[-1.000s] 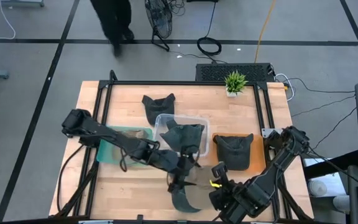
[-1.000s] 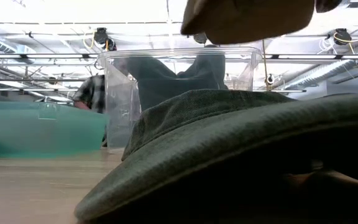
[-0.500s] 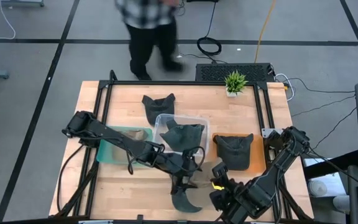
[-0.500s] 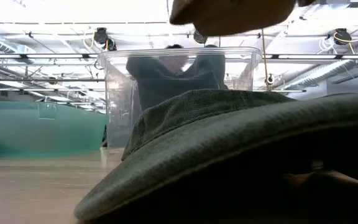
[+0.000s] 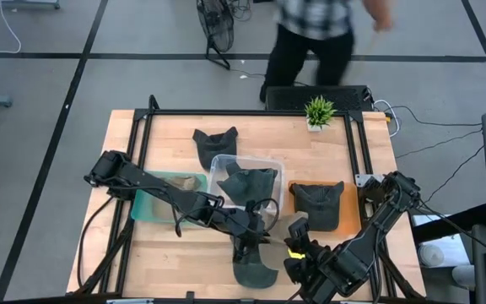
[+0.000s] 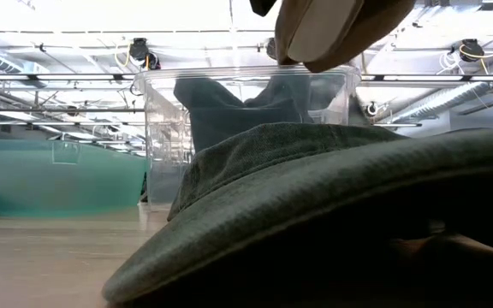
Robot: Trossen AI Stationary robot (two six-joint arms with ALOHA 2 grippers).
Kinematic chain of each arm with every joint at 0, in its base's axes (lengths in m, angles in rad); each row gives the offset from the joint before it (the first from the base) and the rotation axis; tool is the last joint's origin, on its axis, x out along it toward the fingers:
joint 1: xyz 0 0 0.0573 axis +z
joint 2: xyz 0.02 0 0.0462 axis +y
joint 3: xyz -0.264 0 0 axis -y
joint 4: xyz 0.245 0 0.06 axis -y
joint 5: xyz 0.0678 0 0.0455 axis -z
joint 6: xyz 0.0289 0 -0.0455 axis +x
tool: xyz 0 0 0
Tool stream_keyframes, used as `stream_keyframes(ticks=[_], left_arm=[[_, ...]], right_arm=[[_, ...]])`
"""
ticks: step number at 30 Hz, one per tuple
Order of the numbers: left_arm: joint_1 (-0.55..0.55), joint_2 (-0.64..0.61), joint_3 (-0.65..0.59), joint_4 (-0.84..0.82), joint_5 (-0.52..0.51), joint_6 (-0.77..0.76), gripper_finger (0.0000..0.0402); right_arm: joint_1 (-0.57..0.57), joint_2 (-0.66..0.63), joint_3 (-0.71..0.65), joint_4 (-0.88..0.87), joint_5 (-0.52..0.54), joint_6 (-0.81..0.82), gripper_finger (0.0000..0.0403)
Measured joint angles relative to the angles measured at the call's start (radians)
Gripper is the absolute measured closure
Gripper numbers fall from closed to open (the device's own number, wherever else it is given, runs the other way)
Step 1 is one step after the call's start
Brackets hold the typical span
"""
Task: Pick & Place hat
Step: Put the brown cap into the green bin
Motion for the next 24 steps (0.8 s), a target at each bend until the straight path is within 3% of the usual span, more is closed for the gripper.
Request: stream_keyframes(ticks=[4, 14, 24], left_arm=[[0.0, 0.0, 0.0, 0.006, 0.0, 0.031, 0.0391], [-0.024, -0.035, -0.002, -0.023, -0.012, 0.066, 0.0394], [-0.085, -0.121, 0.002, -0.135, -0.151, 0.095, 0.0392]], right_arm=[[0.001, 0.0, 0.0, 0.0, 0.0, 0.001, 0.0403], [0.002, -0.002, 0.0, 0.018, 0.031, 0.045, 0.0369], [0.031, -0.042, -0.015, 0.037, 0.022, 0.281, 0.0304]])
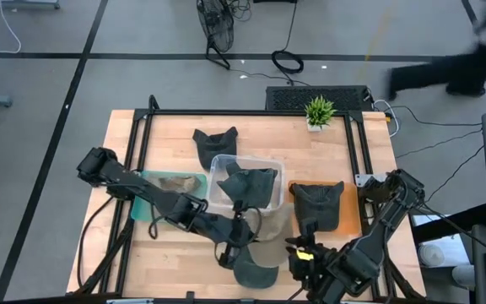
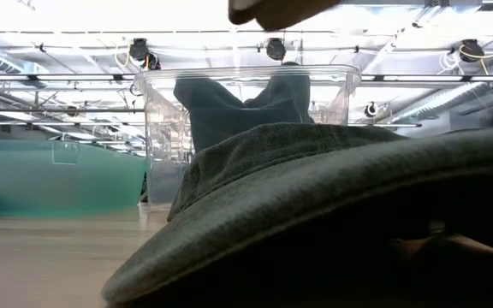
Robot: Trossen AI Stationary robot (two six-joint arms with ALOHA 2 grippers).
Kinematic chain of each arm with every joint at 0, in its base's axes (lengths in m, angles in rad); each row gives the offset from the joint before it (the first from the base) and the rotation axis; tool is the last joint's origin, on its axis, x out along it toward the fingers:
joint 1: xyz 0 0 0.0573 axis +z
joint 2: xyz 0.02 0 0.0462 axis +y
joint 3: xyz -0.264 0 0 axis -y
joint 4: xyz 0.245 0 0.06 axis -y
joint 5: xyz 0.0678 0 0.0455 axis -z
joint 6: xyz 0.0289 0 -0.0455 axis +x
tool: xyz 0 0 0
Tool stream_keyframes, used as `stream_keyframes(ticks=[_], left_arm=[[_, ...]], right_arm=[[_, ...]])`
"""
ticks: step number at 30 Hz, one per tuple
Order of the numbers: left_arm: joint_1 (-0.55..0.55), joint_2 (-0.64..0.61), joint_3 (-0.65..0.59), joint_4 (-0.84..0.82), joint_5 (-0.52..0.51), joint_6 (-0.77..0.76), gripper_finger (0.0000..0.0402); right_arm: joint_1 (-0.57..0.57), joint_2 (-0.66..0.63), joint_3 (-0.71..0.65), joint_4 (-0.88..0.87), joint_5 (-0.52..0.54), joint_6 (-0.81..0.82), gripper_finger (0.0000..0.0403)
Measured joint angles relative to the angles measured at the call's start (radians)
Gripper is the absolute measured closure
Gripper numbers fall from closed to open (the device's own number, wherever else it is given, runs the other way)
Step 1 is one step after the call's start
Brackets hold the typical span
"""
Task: Pick & Place hat
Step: Put the brown cap into the green bin
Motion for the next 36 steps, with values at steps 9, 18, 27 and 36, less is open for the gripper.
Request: stream_keyframes(ticks=[9, 18, 27, 36], left_arm=[[-0.086, -0.061, -0.002, -0.093, -0.155, 0.03, 0.0391], [-0.153, -0.133, -0.002, -0.281, -0.245, -0.061, 0.0393], [-0.161, -0.281, -0.002, -0.665, -0.132, -0.337, 0.0391], [-0.179, -0.393, -0.002, -0.984, -0.013, -0.364, 0.0387]], right_arm=[[0.03, -0.014, -0.074, -0.022, 0.005, 0.226, 0.0297], [0.048, -0.113, -0.343, 0.051, 0.101, 0.41, 0.0305], [0.055, -0.318, -0.646, 0.358, 0.105, 0.349, 0.0307], [0.056, -0.503, -0.926, 0.829, 0.048, 0.069, 0.0309]])
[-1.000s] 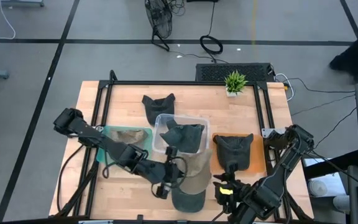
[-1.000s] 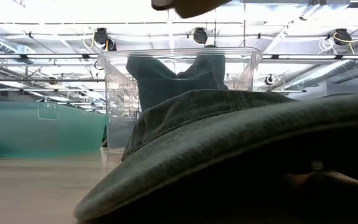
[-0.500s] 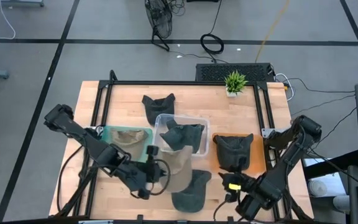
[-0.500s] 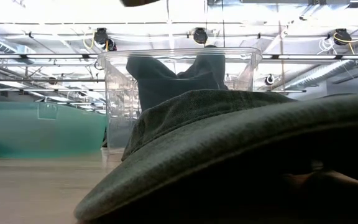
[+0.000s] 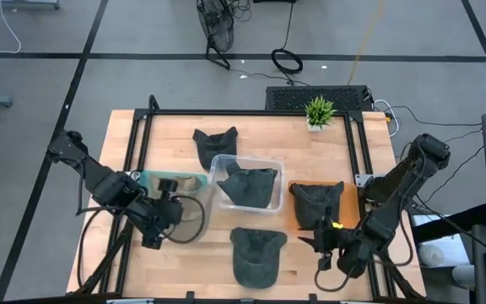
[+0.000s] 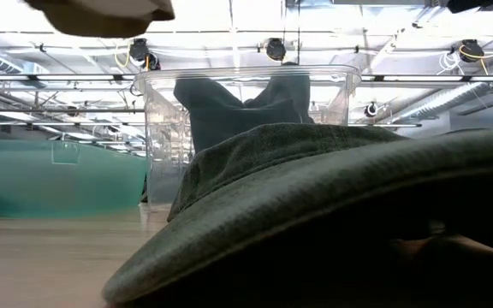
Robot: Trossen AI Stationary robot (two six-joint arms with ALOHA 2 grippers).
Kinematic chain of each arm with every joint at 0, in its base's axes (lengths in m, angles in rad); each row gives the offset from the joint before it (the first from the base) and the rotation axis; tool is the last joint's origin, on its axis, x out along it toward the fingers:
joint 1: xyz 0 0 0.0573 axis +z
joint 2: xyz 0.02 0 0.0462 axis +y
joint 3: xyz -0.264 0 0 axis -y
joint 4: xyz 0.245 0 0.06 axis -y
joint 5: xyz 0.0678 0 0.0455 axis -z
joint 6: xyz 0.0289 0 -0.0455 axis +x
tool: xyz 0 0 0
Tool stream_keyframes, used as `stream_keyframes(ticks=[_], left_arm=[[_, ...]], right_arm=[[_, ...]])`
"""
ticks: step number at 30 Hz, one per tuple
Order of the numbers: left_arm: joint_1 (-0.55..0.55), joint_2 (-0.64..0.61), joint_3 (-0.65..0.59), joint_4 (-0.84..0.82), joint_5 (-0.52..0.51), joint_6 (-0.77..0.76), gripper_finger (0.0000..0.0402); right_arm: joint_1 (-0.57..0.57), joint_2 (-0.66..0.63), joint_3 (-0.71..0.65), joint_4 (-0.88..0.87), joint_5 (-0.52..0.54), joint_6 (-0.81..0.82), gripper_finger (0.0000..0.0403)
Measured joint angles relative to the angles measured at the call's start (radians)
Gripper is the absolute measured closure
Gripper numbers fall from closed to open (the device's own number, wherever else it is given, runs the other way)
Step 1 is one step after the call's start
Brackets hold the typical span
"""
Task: Pick & Place hat
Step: Put the brown cap into the green bin
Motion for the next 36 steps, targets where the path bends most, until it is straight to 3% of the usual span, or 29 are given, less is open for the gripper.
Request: stream_keyframes(ticks=[7, 13, 26, 36], left_arm=[[0.051, -0.002, 0.0, -0.123, 0.15, -0.005, 0.0395], [0.055, -0.043, -0.027, -0.158, 0.122, 0.009, 0.0392], [0.159, -0.312, -0.431, 0.047, 0.127, -0.012, 0.0391], [0.251, -0.348, -0.608, 0.083, 0.133, 0.064, 0.0388]], right_arm=[[0.005, -0.07, -0.133, 0.23, -0.076, -0.149, 0.031], [0.035, -0.072, -0.159, 0.237, -0.077, -0.166, 0.031], [0.066, -0.072, -0.166, 0.256, -0.074, -0.203, 0.031], [0.066, -0.072, -0.166, 0.281, -0.074, -0.229, 0.031]])
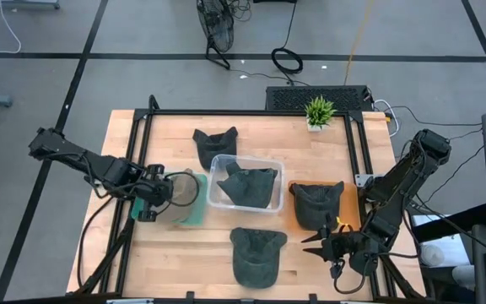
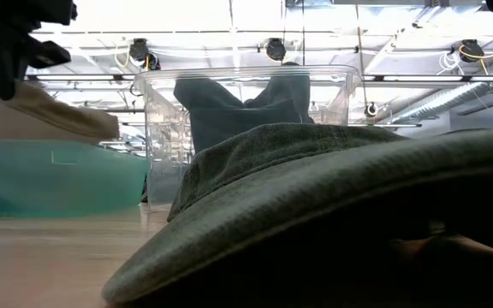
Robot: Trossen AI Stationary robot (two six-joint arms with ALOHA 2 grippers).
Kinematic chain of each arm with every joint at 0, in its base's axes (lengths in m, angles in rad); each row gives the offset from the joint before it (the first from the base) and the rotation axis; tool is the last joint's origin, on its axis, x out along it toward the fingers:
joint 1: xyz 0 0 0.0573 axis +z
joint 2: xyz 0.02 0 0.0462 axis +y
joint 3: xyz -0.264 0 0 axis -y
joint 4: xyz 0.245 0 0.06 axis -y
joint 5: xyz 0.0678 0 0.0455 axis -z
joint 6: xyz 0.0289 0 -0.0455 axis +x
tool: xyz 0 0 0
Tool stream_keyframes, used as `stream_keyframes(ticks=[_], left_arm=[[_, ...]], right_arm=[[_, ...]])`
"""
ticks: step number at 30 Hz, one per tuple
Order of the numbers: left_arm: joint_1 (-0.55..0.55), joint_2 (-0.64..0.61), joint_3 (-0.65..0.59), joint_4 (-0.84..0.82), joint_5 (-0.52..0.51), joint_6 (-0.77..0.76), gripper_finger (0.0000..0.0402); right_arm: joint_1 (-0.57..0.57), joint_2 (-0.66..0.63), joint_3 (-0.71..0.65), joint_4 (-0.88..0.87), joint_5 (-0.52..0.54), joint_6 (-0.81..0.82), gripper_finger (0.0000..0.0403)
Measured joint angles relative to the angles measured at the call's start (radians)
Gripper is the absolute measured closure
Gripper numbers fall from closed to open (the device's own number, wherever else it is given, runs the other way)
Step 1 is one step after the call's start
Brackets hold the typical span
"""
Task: Pick & Place hat
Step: Put the brown cap into the green bin
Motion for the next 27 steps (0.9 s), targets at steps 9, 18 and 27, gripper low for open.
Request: stream_keyframes(ticks=[9, 18, 27], left_arm=[[0.033, -0.008, -0.022, 0.126, 0.055, 0.082, 0.0395], [0.033, -0.005, -0.116, 0.145, 0.069, 0.046, 0.0385], [0.033, -0.003, -0.155, 0.158, -0.004, -0.109, 0.0358]], right_arm=[[0.0, 0.0, 0.0, -0.001, 0.0, 0.002, 0.031], [0.0, 0.0, 0.0, -0.002, -0.001, 0.01, 0.031], [0.0, 0.0, 0.0, -0.01, 0.0, 0.007, 0.031]])
